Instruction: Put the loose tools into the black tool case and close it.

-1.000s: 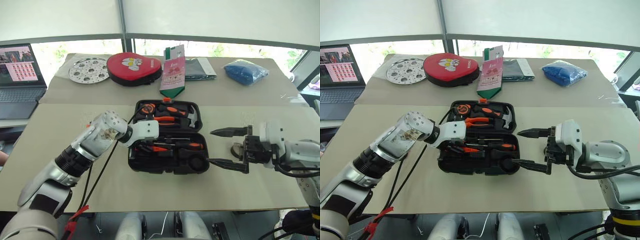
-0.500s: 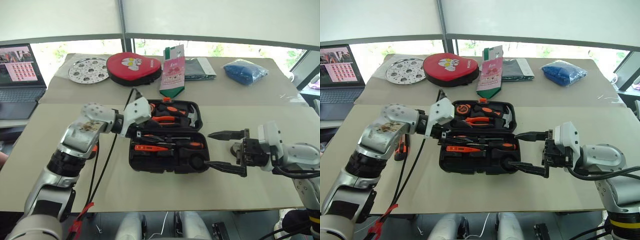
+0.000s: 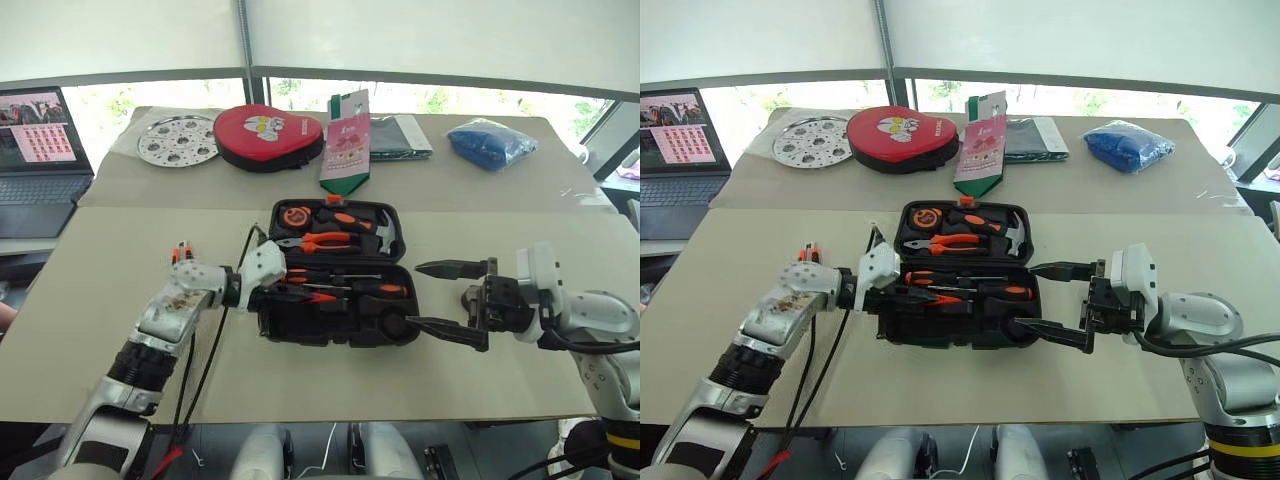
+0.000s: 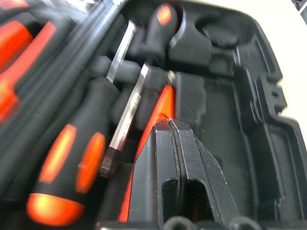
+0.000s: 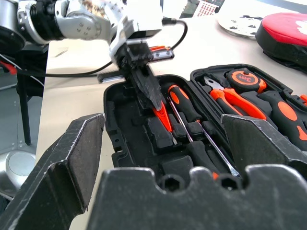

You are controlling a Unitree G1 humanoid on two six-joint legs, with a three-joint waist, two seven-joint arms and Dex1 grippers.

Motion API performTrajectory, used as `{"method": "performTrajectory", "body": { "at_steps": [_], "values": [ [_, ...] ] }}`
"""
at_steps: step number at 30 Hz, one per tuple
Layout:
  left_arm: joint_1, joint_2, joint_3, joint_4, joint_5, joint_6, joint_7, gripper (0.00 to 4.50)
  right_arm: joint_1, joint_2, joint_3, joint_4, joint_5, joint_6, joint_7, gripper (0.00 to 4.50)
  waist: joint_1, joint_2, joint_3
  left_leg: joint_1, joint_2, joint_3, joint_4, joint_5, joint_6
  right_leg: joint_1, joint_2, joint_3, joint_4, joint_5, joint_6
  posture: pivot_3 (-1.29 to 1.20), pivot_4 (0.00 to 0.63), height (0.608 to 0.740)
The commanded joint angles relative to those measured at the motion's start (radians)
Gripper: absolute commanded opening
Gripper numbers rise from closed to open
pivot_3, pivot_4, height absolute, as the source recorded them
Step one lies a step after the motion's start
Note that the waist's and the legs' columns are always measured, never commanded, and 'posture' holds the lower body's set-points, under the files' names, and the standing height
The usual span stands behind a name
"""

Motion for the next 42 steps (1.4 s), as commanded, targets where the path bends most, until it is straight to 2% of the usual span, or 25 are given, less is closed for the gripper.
{"method": "performTrajectory", "body": {
  "at_steps": [1,6,10,13,17,19,23,26,29,34,37,42],
  "values": [
    [0.014,0.001,-0.035,0.013,0.041,0.004,0.021,0.05,-0.001,0.005,-0.027,-0.011,0.015,-0.023,0.004,4.5,-0.002,0.0,0.0,0.0,0.0,0.0,0.0,0.0,0.0,0.0,0.0,0.0,0.0,0.0,0.0,0.0,0.15,0.74],
    [0.041,-0.005,-0.052,0.005,0.059,0.094,0.081,0.05,0.001,0.011,-0.024,-0.013,0.016,-0.023,0.001,4.5,-0.002,0.001,-0.001,0.002,0.0,0.0,0.0,0.0,0.0,0.002,0.0,0.0,0.001,0.0,0.0,0.0,0.15,0.74],
    [0.072,0.01,-0.047,-0.028,0.044,0.09,0.073,0.05,0.001,0.018,-0.018,-0.016,0.013,-0.023,0.0,4.5,-0.004,0.001,-0.002,0.007,0.0,0.0,-0.001,-0.002,0.004,0.006,0.0,0.0,0.0,0.0,0.0,0.0,0.15,0.74],
    [0.123,0.023,0.048,-0.101,-0.007,0.037,0.091,0.05,-0.001,0.025,-0.02,-0.005,0.007,-0.035,0.003,4.5,-0.009,0.003,-0.003,0.015,0.001,0.0,-0.003,-0.005,0.008,0.013,0.0,0.0,-0.001,0.0,-0.001,0.0,0.15,0.74],
    [0.233,0.0,0.274,-0.222,-0.103,-0.072,0.195,1.08,-0.005,0.05,-0.033,0.026,-0.001,-0.089,0.011,4.5,-0.014,0.003,-0.003,0.016,0.003,0.0,-0.005,-0.005,0.007,0.012,0.0,0.001,0.0,-0.001,-0.002,0.0,0.15,0.74],
    [0.322,0.005,0.387,-0.284,-0.149,-0.103,0.225,1.96,-0.005,0.067,-0.037,0.044,-0.004,-0.125,0.017,4.5,-0.018,0.003,-0.003,0.015,0.004,0.001,-0.005,-0.004,0.006,0.011,0.0,0.001,0.0,-0.001,-0.002,0.0,0.15,0.74],
    [0.545,0.003,0.6,-0.401,-0.218,-0.128,0.278,3.16,0.005,0.124,-0.042,0.099,-0.06,-0.28,0.029,4.5,-0.017,0.003,-0.002,0.016,0.004,0.001,-0.006,-0.005,0.004,0.012,-0.002,0.0,-0.001,-0.001,-0.003,0.0,0.15,0.74],
    [0.756,-0.042,0.762,-0.489,-0.256,-0.131,0.334,4.34,0.022,0.158,-0.031,0.127,-0.081,-0.375,0.062,4.5,-0.016,0.003,-0.002,0.016,0.004,0.002,-0.006,-0.004,0.002,0.012,-0.005,-0.001,-0.001,-0.002,-0.002,0.0,0.15,0.74],
    [0.997,-0.109,0.949,-0.511,-0.282,-0.071,0.416,4.43,0.07,0.228,-0.006,0.101,-0.029,-0.472,0.137,4.5,-0.014,0.003,-0.002,0.016,0.003,0.002,-0.006,-0.005,0.003,0.013,-0.007,-0.002,-0.002,-0.002,-0.002,0.0,0.15,0.74],
    [1.106,-0.104,1.005,-0.529,-0.285,0.025,0.498,4.43,0.083,0.213,0.015,0.073,0.031,-0.369,0.133,4.5,0.005,0.006,0.0,0.016,0.002,0.001,-0.005,-0.009,0.01,0.012,-0.01,-0.004,-0.002,-0.004,-0.002,0.0,0.15,0.74],
    [1.059,-0.069,0.987,-0.568,-0.323,0.13,0.567,4.43,0.065,0.197,0.03,0.069,0.034,-0.346,0.148,4.5,0.012,0.006,0.0,0.016,0.001,0.002,-0.005,-0.009,0.01,0.012,-0.013,-0.004,-0.002,-0.007,-0.006,0.0,0.15,0.74],
    [0.832,-0.005,0.923,-0.657,-0.466,0.408,0.746,4.43,-0.026,0.183,0.036,0.059,0.053,-0.27,0.11,4.5,0.015,0.006,0.0,0.016,0.001,0.002,-0.005,-0.007,0.009,0.013,-0.011,-0.003,0.0,-0.003,-0.005,0.0,0.15,0.74]
  ]
}}
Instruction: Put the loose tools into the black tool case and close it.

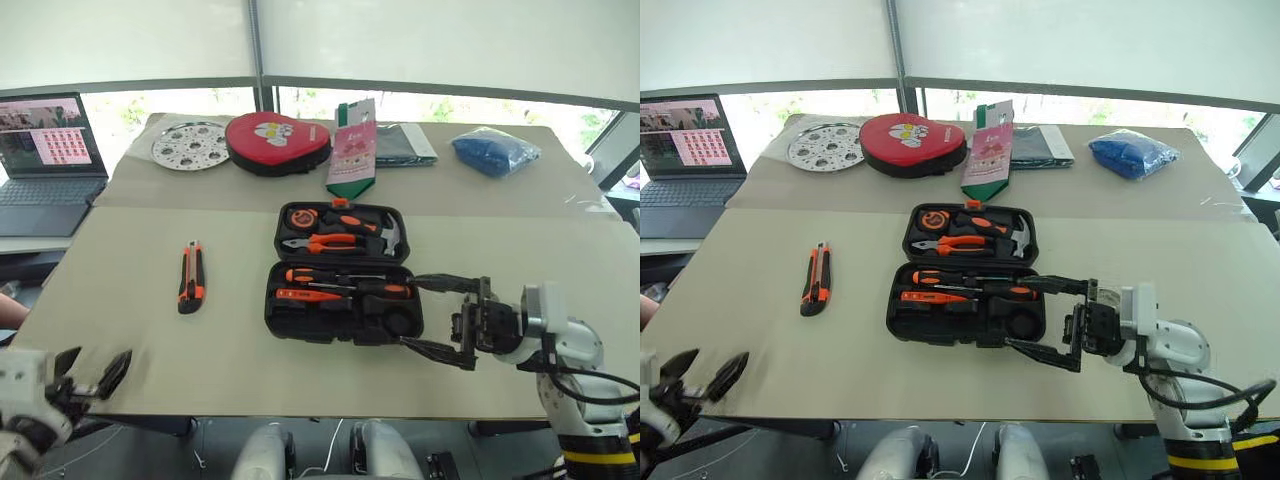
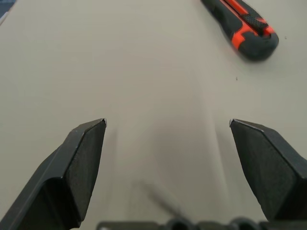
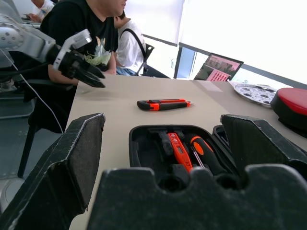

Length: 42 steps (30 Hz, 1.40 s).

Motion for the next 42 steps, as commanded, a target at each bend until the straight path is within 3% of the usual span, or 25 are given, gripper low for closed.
{"method": "performTrajectory", "body": {
  "at_steps": [1,5,10,19,22,25,28,35,38,42],
  "values": [
    [-0.194,0.04,-0.065,-0.083,-0.114,0.221,0.168,4.43,-0.063,-0.019,0.001,-0.042,0.04,0.056,-0.03,4.5,-0.003,0.0,0.0,0.0,0.0,0.0,0.0,0.0,0.0,0.0,0.0,0.0,0.0,0.002,0.003,0.0,0.15,0.74],
    [-0.444,0.026,-0.18,-0.019,-0.101,0.416,0.354,4.43,-0.096,-0.013,0.022,-0.052,0.037,0.08,-0.049,4.5,-0.011,0.0,0.0,0.0,0.0,-0.001,-0.002,0.006,-0.011,0.0,0.001,-0.001,0.002,0.002,0.002,0.0,0.15,0.74],
    [-0.66,0.024,-0.329,0.156,0.031,0.486,0.471,4.43,-0.12,-0.013,0.039,-0.03,0.024,0.074,-0.034,4.5,-0.023,0.0,0.0,0.0,0.0,-0.001,-0.002,0.007,-0.012,0.0,0.005,0.0,0.001,0.002,0.002,0.0,0.15,0.74],
    [-0.727,-0.058,-0.442,0.276,0.099,0.523,0.489,4.43,-0.146,-0.018,0.031,-0.024,0.025,0.076,-0.038,4.5,-0.02,0.0,0.0,0.0,0.0,-0.001,-0.003,0.006,-0.013,0.0,0.004,0.0,0.001,0.002,0.002,0.0,0.15,0.74],
    [-0.697,-0.076,-0.43,0.27,0.122,0.525,0.504,3.78,-0.142,-0.026,0.023,-0.036,0.032,0.085,-0.042,4.5,-0.021,0.001,0.0,0.001,0.0,-0.001,-0.003,0.006,-0.013,0.0,0.002,0.0,0.001,0.002,0.002,0.0,0.15,0.74],
    [-0.657,-0.065,-0.439,0.241,0.126,0.508,0.466,2.66,-0.135,-0.032,0.015,-0.035,0.032,0.084,-0.042,4.5,-0.024,0.001,-0.001,0.002,0.0,-0.001,-0.006,0.006,-0.013,0.0,-0.002,0.001,0.001,0.002,0.002,0.0,0.15,0.74],
    [-0.623,-0.022,-0.44,0.215,0.128,0.38,0.357,1.65,-0.125,-0.041,0.006,-0.037,0.035,0.085,-0.039,4.5,-0.022,0.002,-0.001,0.005,0.0,0.0,-0.011,0.007,-0.014,0.0,-0.003,0.002,0.0,0.002,0.002,0.0,0.15,0.74],
    [-0.673,0.199,-0.488,0.205,0.019,0.003,-0.28,1.66,-0.077,-0.112,-0.059,-0.06,0.061,0.125,-0.039,4.5,-0.013,0.0,0.0,-0.005,-0.001,0.0,-0.013,0.009,-0.017,-0.01,-0.002,-0.002,0.0,0.001,-0.001,0.0,0.15,0.74],
    [-0.768,0.296,-0.631,0.172,-0.018,0.019,-0.513,1.66,-0.037,-0.154,-0.091,-0.064,0.066,0.152,-0.032,4.5,-0.009,0.0,0.0,-0.008,-0.002,0.0,-0.012,0.01,-0.016,-0.012,0.0,-0.004,-0.001,0.001,-0.001,0.0,0.15,0.74],
    [-0.936,0.342,-0.891,0.171,0.11,0.003,-0.645,1.66,0.02,-0.205,-0.104,-0.051,0.038,0.159,-0.006,4.5,-0.009,0.0,0.0,-0.009,-0.004,0.001,-0.011,0.009,-0.013,-0.011,0.001,-0.003,-0.002,0.001,0.0,0.0,0.15,0.74]
  ]
}}
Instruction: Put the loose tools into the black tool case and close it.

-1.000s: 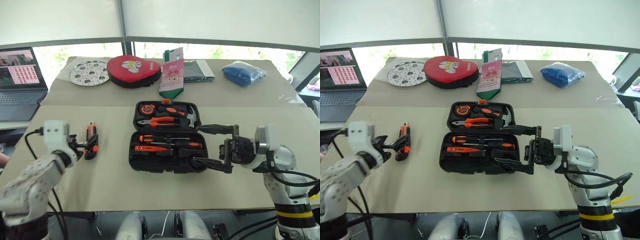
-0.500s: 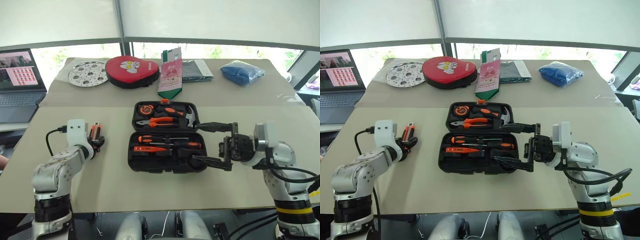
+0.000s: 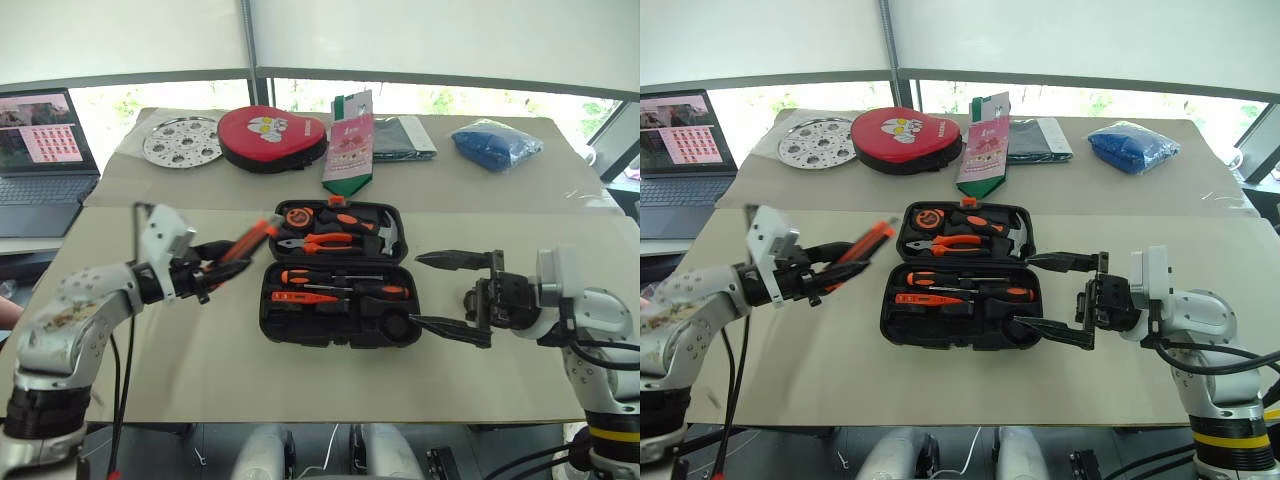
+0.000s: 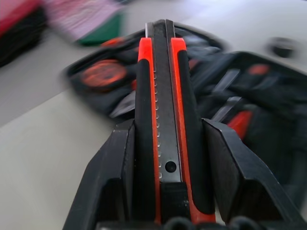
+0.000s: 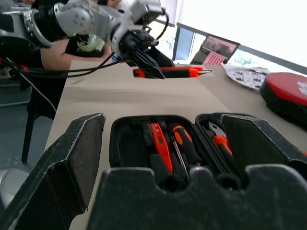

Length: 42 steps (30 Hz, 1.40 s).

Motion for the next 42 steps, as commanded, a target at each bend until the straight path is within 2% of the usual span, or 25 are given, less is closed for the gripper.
{"method": "performTrajectory", "body": {
  "at_steps": [1,4,9,15,21,25,31,33,36,38,40,42],
  "values": [
    [-0.111,0.002,-0.192,-0.006,0.101,-0.017,-0.097,1.66,0.042,-0.041,-0.038,-0.011,-0.013,0.003,0.02,4.5,-0.002,0.0,0.0,-0.001,0.0,0.0,0.001,0.0,0.0,0.0,0.002,0.001,0.0,0.0,0.001,0.0,0.15,0.74],
    [-0.211,-0.044,-0.344,0.049,0.211,0.02,-0.08,1.66,0.106,-0.064,-0.057,-0.021,-0.027,0.008,0.02,4.5,-0.005,-0.001,0.0,-0.002,-0.001,-0.001,0.004,0.0,0.001,0.0,0.006,0.004,-0.001,0.0,0.003,0.0,0.15,0.74],
    [-0.254,-0.074,-0.447,0.097,0.315,0.02,-0.075,1.66,0.182,-0.063,-0.101,-0.078,-0.007,0.015,-0.007,4.5,-0.015,-0.001,0.001,-0.003,0.002,-0.001,0.005,-0.001,0.002,-0.002,0.011,0.007,-0.001,0.0,0.003,0.0,0.15,0.74],
    [-0.263,-0.123,-0.489,0.085,0.346,0.043,-0.079,1.66,0.233,-0.055,-0.127,-0.117,0.001,0.018,-0.022,4.5,-0.005,-0.001,0.001,-0.006,0.004,-0.002,0.011,-0.002,0.003,-0.002,0.01,0.006,0.0,0.0,0.004,0.0,0.15,0.74],
    [-0.248,-0.116,-0.499,0.071,0.369,0.026,-0.105,1.66,0.24,-0.053,-0.125,-0.133,0.007,0.02,-0.039,4.5,-0.003,-0.001,0.001,-0.006,0.003,-0.002,0.013,-0.005,0.01,-0.001,0.01,0.008,0.0,0.0,0.005,0.0,0.15,0.74],
    [-0.226,-0.091,-0.514,0.057,0.401,0.035,-0.108,1.66,0.223,-0.05,-0.109,-0.127,0.002,0.02,-0.05,4.5,-0.004,-0.001,0.001,-0.006,0.003,-0.002,0.013,-0.004,0.008,-0.001,0.01,0.008,0.001,0.0,0.005,0.0,0.15,0.74],
    [-0.209,-0.105,-0.518,0.055,0.4,0.089,-0.094,1.66,0.181,-0.04,-0.074,-0.121,-0.006,0.027,-0.066,4.5,-0.007,-0.001,0.001,-0.005,0.003,-0.002,0.014,-0.005,0.009,0.0,0.011,0.008,0.002,0.0,0.005,0.0,0.15,0.74],
    [-0.197,-0.126,-0.493,0.062,0.392,0.083,-0.067,2.67,0.169,-0.037,-0.066,-0.118,-0.007,0.029,-0.07,4.5,-0.007,-0.001,0.001,-0.004,0.003,-0.002,0.014,-0.005,0.009,0.0,0.011,0.008,0.002,0.0,0.005,0.0,0.15,0.74],
    [-0.189,-0.155,-0.44,0.063,0.36,0.045,-0.066,3.57,0.165,-0.035,-0.06,-0.119,-0.005,0.032,-0.072,4.5,0.0,0.0,0.0,-0.003,0.003,-0.002,0.014,-0.005,0.009,0.002,0.01,0.008,0.002,0.0,0.005,0.0,0.15,0.74],
    [-0.179,-0.172,-0.398,0.069,0.355,-0.006,-0.051,3.57,0.165,-0.034,-0.057,-0.12,-0.003,0.033,-0.074,4.5,0.002,0.0,0.0,-0.004,0.003,-0.003,0.015,-0.005,0.009,0.002,0.01,0.008,0.002,0.0,0.005,0.0,0.15,0.74],
    [-0.169,-0.189,-0.364,0.079,0.355,-0.053,-0.035,4.15,0.166,-0.034,-0.056,-0.122,0.0,0.034,-0.075,4.5,0.002,0.0,0.0,-0.005,0.003,-0.003,0.015,-0.005,0.009,0.002,0.01,0.008,0.002,0.0,0.005,0.0,0.15,0.74],
    [-0.157,-0.207,-0.315,0.082,0.32,-0.106,-0.043,4.28,0.166,-0.033,-0.055,-0.124,0.003,0.037,-0.077,4.5,0.003,0.0,0.0,-0.006,0.003,-0.003,0.016,-0.004,0.008,0.001,0.01,0.008,0.002,0.001,0.005,0.0,0.15,0.74]
  ]
}}
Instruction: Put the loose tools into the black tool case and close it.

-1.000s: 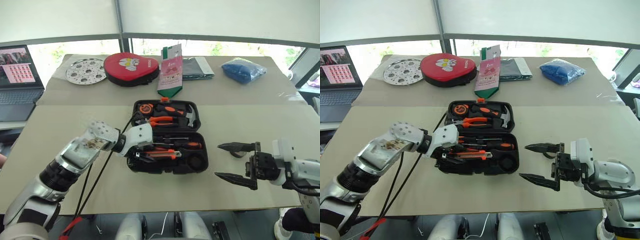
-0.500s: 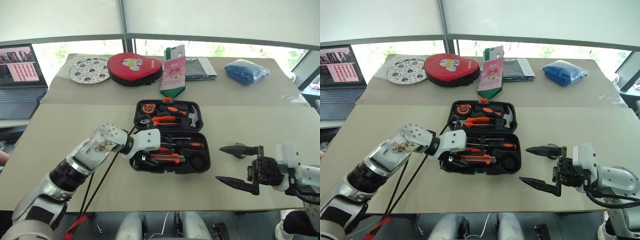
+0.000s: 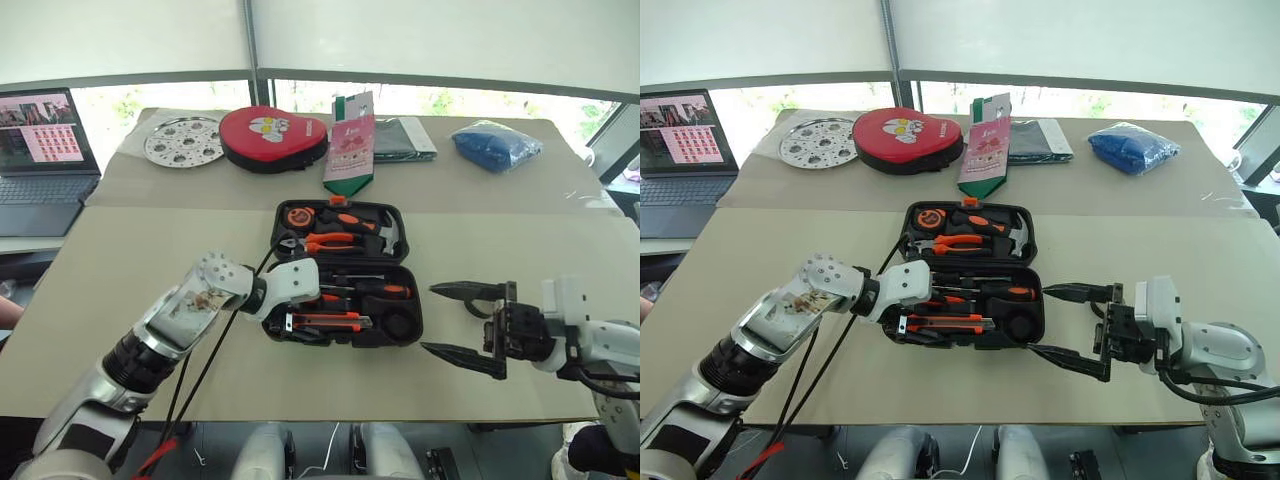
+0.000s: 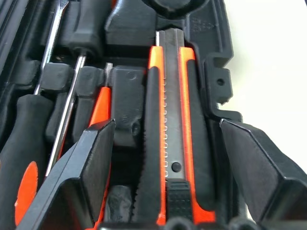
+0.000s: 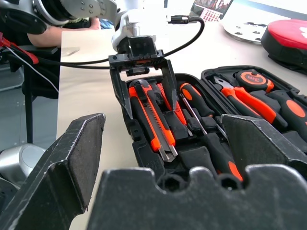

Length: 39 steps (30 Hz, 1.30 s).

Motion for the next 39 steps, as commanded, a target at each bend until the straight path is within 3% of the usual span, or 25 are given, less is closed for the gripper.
{"method": "performTrajectory", "body": {
  "at_steps": [1,3,6,15,22,28,31,35,39],
  "values": [
    [0.016,-0.038,0.109,-0.01,-0.081,-0.11,-0.009,4.28,-0.006,0.003,-0.016,-0.024,0.021,0.012,-0.01,4.5,0.0,0.0,0.0,0.0,0.0,0.0,0.0,0.0,-0.001,0.0,0.0,0.0,0.0,0.0,0.0,0.0,0.15,0.74],
    [0.031,-0.052,0.147,0.002,-0.114,-0.157,-0.027,4.28,-0.006,0.006,-0.017,-0.024,0.024,0.016,-0.015,4.5,0.0,0.0,0.0,-0.001,0.0,0.0,0.001,0.001,-0.001,-0.001,0.0,0.0,0.0,0.0,0.0,0.0,0.15,0.74],
    [0.052,-0.054,0.175,0.026,-0.149,-0.182,-0.055,3.49,-0.005,0.014,-0.015,-0.027,0.024,0.019,-0.023,4.5,-0.002,0.0,0.0,-0.001,0.0,0.0,0.001,0.0,-0.001,0.0,0.0,0.0,0.0,0.0,0.0,0.0,0.15,0.74],
    [0.113,-0.054,0.146,0.082,-0.106,-0.263,-0.064,0.05,0.002,0.026,-0.025,-0.02,0.017,0.016,-0.033,4.5,-0.007,0.0,0.0,0.0,0.0,0.0,0.0,0.0,-0.001,0.0,0.0,0.0,0.0,0.0,0.0,0.0,0.15,0.74],
    [0.142,-0.047,0.061,0.131,-0.013,-0.26,-0.051,0.05,0.009,0.027,-0.027,-0.026,0.021,0.016,-0.041,4.5,-0.004,0.0,0.0,0.0,0.0,0.0,0.001,0.0,0.0,0.0,0.0,0.0,0.0,0.0,0.0,0.0,0.15,0.74],
    [0.146,-0.063,0.005,0.154,0.032,-0.121,0.006,0.05,0.004,0.026,-0.028,-0.029,0.025,0.017,-0.043,4.5,-0.006,0.003,-0.002,0.005,0.0,0.0,0.0,-0.003,0.006,0.005,0.0,0.0,0.0,0.0,0.0,0.0,0.15,0.74],
    [0.154,-0.068,-0.024,0.18,0.064,-0.158,0.016,0.05,-0.003,0.028,-0.024,-0.028,0.023,0.014,-0.047,4.5,-0.005,0.003,-0.003,0.015,0.001,0.0,-0.002,-0.004,0.006,0.015,0.0,0.0,-0.002,0.0,0.001,0.0,0.15,0.74],
    [0.182,-0.077,-0.048,0.198,0.088,-0.175,0.039,0.05,-0.009,0.03,-0.023,-0.023,0.018,0.01,-0.048,4.5,-0.005,0.006,-0.013,0.015,0.001,0.0,-0.002,-0.004,0.007,0.015,-0.001,0.0,-0.002,0.0,0.001,0.0,0.15,0.74],
    [0.202,-0.109,0.007,0.197,0.048,-0.252,0.052,0.05,-0.008,0.033,-0.029,-0.023,0.017,0.009,-0.054,4.5,-0.001,0.009,-0.018,0.016,0.001,0.0,-0.002,-0.005,0.007,0.015,-0.002,0.0,-0.002,0.0,0.001,0.0,0.15,0.74]
  ]
}}
